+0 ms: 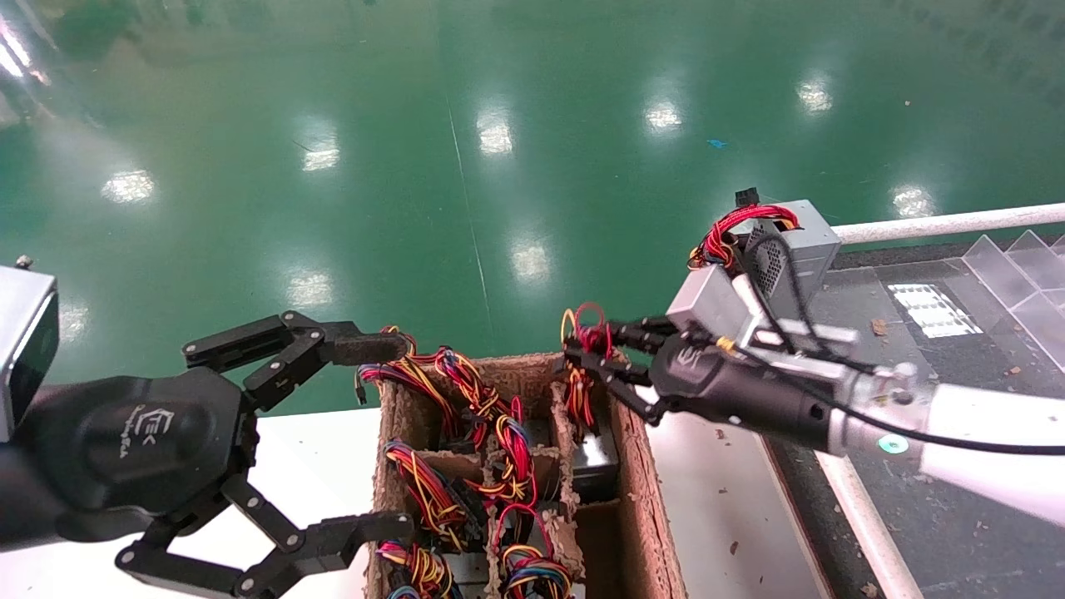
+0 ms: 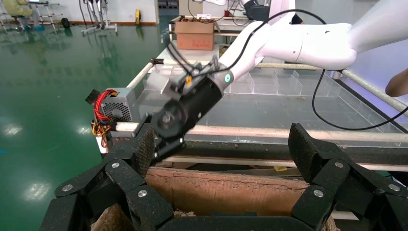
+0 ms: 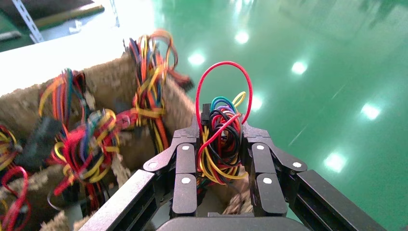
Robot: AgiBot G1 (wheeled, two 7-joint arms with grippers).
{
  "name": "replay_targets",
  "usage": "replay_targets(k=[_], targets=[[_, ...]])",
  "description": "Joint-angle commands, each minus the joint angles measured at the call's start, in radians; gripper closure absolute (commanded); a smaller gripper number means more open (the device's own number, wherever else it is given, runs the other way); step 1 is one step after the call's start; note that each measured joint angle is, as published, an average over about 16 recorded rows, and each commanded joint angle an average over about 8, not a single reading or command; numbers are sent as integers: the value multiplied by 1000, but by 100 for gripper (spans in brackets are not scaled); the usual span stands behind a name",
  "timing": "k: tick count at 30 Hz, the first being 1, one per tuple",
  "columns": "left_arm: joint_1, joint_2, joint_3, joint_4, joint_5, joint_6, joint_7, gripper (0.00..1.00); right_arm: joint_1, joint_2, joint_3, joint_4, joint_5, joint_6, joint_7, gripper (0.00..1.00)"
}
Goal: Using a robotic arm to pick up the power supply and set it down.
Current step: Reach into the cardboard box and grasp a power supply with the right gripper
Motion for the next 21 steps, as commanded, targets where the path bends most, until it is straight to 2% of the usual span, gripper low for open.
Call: replay_targets(k=[1, 7, 13, 21], targets=[[0, 0, 0, 0, 0, 0, 0, 0, -6, 15, 15, 31, 17, 2, 0, 100], [0, 0, 0, 0, 0, 0, 0, 0, -1, 104, 116, 130, 133, 1, 23, 100], [0, 0, 0, 0, 0, 0, 0, 0, 36, 180, 243, 144, 241, 12, -18, 100], [0, 0, 0, 0, 0, 0, 0, 0, 99, 253, 340, 129, 231, 102, -78, 100]])
